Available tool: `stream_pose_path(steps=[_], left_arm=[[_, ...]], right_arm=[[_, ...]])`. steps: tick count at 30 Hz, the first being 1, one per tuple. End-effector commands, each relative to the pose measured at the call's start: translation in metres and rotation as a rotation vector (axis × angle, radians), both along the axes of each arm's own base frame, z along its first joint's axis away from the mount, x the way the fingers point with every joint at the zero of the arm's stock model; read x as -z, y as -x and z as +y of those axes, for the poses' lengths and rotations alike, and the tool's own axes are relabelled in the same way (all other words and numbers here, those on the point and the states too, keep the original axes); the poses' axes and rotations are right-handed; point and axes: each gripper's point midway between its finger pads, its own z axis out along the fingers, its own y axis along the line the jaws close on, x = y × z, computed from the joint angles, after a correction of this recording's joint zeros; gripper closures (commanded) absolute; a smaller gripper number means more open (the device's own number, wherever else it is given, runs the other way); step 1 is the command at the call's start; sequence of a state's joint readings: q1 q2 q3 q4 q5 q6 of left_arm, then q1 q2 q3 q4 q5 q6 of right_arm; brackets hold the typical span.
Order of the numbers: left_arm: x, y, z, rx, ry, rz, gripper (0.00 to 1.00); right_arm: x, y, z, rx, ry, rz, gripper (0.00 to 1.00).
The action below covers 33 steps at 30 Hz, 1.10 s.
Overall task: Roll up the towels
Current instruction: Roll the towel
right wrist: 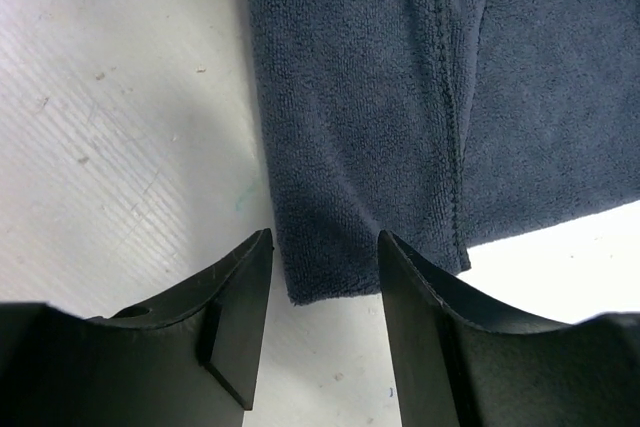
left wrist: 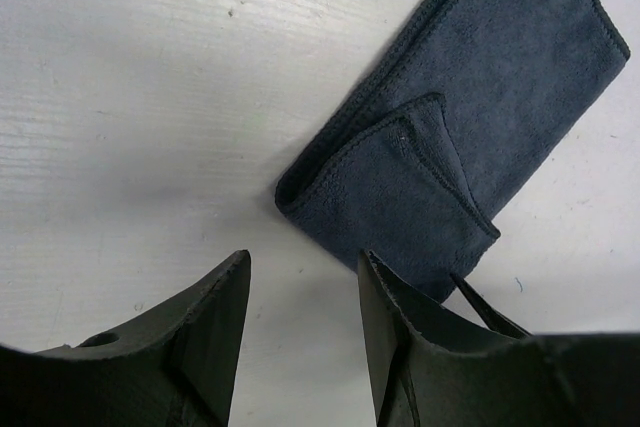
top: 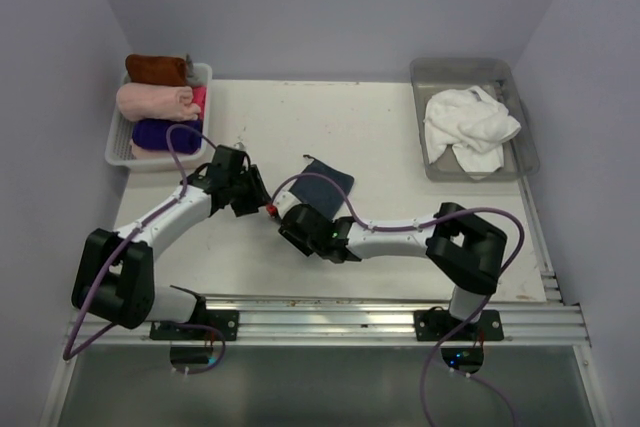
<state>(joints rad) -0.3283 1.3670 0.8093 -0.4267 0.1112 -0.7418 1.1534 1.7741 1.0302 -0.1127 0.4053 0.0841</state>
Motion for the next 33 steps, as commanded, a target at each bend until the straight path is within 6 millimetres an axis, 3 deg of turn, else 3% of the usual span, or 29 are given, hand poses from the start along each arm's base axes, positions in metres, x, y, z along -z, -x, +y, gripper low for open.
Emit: stream_pose_path(steps=[1,6,10,13,18,26,33], left_arm=[[-0.001,-0.006,-0.004,-0.008,0.029,-0.015,0.49],[0.000,-0.006,-0.004,-0.005,0.030,-0.012,0.49],[0.002,-0.004,-0.005,-0.008,0.038,-0.002,0.48],[0.004,-0.001,-0.013,0.003,0.090,0.005,0.44],[0.010,0.007,-0.031,0.026,0.209,0.017,0.40],[0.022,0.012,-0.036,0.031,0.239,0.049,0.37],[0.025,0.005,-0.042,0.035,0.265,0.037,0.39]], right_arm=[[0.000,-0.014,0.009,0.032,-0.006,-0.051,0.48],[0.024,-0.016,0.006,0.068,0.031,-0.037,0.51],[0.018,-0.019,0.004,0.091,0.011,-0.056,0.83],[0.002,-0.019,0.008,0.076,-0.037,-0.068,0.99],[-0.013,-0.013,0.018,0.034,-0.132,-0.004,1.00],[-0.019,-0.011,0.024,0.023,-0.262,0.116,1.00],[-0.016,-0.006,0.025,0.011,-0.309,0.201,1.00]])
